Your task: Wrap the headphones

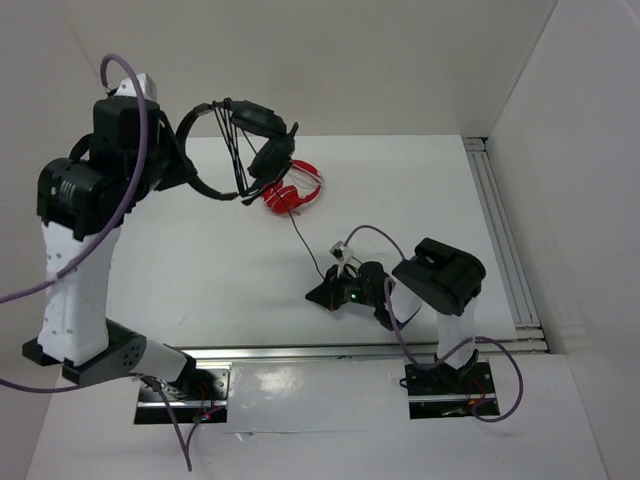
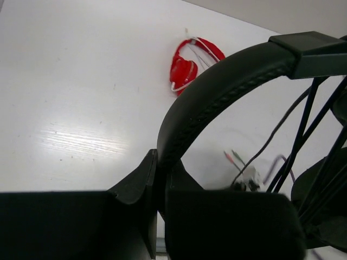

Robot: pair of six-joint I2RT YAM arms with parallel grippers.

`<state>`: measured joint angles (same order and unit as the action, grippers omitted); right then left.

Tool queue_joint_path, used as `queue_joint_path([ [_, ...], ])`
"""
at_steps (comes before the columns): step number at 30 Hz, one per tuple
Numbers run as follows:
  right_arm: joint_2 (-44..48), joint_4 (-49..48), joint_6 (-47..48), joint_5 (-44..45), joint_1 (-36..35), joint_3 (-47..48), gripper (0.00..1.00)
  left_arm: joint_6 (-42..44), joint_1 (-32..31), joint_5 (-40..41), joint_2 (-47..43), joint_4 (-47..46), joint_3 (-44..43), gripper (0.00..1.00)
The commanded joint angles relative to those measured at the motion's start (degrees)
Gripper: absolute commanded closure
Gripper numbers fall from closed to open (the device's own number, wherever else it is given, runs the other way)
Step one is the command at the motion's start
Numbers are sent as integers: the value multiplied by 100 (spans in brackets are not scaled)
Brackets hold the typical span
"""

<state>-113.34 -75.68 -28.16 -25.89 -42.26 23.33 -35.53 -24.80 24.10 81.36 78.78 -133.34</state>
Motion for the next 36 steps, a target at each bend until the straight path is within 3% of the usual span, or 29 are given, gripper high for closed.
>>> queue_joint_path([
  [1, 1030, 459, 267, 1161, -605, -513, 100, 28, 894, -589, 274, -1056, 315, 100],
  [3, 1776, 1446, 416, 2048, -1167, -567, 100, -68, 1125, -477, 406, -1294, 597, 100],
  [4, 2563, 2860, 356, 3610, -1588, -427, 100, -199, 1248, -389, 459, -1374, 729, 100],
  [5, 2902, 3353, 294, 4235, -2401, -313, 100, -391, 1475, -275, 512, -1479, 974, 100],
  [7, 3752, 4581, 146, 5211, -3057, 56, 100, -507, 1705, -81, 512, -1664, 1335, 100],
  [8, 4001, 4919, 144, 5469, -3652, 188, 100, -586, 1898, -11, 512, -1891, 1746, 100],
  [10, 4554, 5596, 49, 6022, -4174, 697, 100, -761, 2057, 182, 512, -1946, 2082, 100],
  [11, 4653, 6287, -74, 6025, -4507, 917, 100, -963, 2110, 235, 564, -1946, 2414, 100],
  [15, 4795, 7443, -67, 6280, -5283, 2006, 100, -1237, 2216, 165, 416, -2113, 3251, 100],
  [24, 3627, 8560, 1022, 6007, -6548, 4749, 100, -1229, 2426, -19, 441, -2482, 4324, 100],
  [28, 3337, 8929, 1339, 6061, -6549, 5653, 100, -1097, 2480, -307, 512, -2744, 4684, 100],
  [32, 3213, 9728, 1603, 6420, -6024, 6260, 100, -395, 2261, -607, 276, -2965, 4983, 100],
  [35, 3388, 10353, 1963, 5835, -4673, 6385, 100, 176, 1928, -773, -102, -3236, 5412, 100],
  [36, 3467, 10572, 2251, 4936, -4207, 6386, 100, 465, 1839, -1045, -199, -3386, 5528, 100],
])
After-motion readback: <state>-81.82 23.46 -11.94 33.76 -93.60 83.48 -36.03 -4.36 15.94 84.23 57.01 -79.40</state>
